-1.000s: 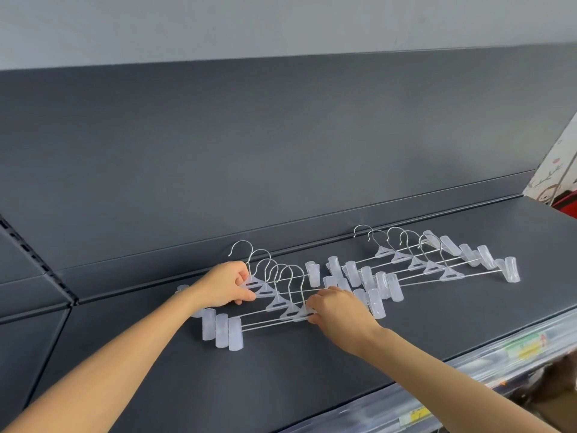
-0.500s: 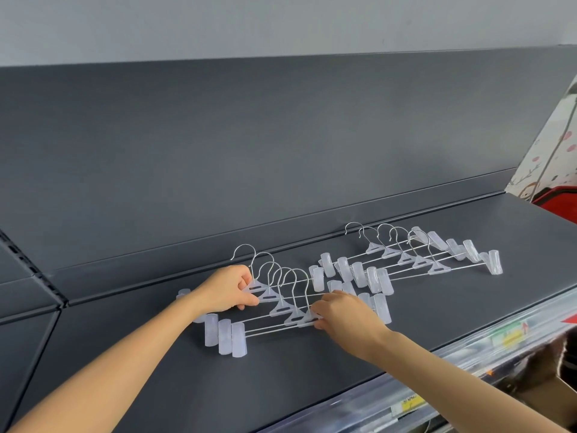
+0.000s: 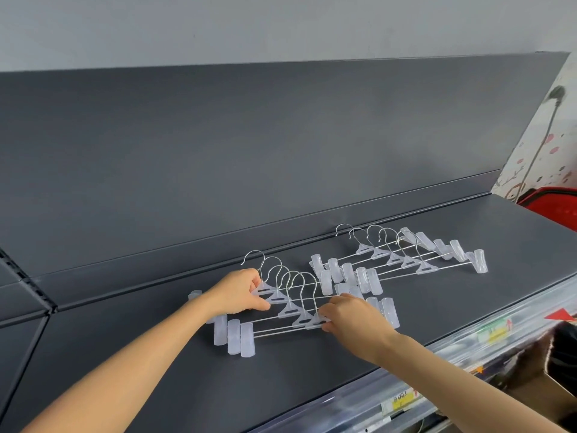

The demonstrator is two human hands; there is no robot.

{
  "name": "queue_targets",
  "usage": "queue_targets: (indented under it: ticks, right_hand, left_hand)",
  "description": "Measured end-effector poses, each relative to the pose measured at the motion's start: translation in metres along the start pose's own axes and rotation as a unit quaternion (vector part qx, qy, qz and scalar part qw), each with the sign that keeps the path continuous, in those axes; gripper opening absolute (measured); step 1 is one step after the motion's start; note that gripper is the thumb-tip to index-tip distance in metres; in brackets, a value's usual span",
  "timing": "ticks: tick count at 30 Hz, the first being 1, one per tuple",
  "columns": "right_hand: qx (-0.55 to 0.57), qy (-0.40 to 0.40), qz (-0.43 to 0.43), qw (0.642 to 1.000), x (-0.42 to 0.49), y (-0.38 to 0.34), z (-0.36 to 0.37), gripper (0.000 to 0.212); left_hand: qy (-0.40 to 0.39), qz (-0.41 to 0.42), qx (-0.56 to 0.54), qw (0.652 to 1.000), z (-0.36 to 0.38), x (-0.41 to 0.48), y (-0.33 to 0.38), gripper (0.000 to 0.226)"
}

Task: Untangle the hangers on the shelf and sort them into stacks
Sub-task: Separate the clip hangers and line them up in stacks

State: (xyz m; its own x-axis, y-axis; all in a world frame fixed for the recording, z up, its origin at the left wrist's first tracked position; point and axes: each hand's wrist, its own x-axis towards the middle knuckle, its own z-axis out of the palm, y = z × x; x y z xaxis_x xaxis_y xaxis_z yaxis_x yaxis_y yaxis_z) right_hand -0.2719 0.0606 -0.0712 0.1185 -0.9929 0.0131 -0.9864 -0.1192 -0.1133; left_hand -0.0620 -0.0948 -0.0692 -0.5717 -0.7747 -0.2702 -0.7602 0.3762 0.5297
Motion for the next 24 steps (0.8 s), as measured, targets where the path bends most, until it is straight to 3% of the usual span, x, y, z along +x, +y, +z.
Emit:
queue_targets:
  ticks: [14,24]
  right_hand:
    - [0.019,-0.016,0.003,1.0,-0.003,0.006,-0.003,0.019]
    - [0.003,-0.011,-0.043,0.999,0.022,-0.016,0.001,0.018]
  left_hand:
    - [-0.022,-0.002,0.017,1.0,0.0,0.004,0.012,0.03]
    - [0.002,-0.037,-0.006,0.999,-0.015,-0.013,-0.018,0.03]
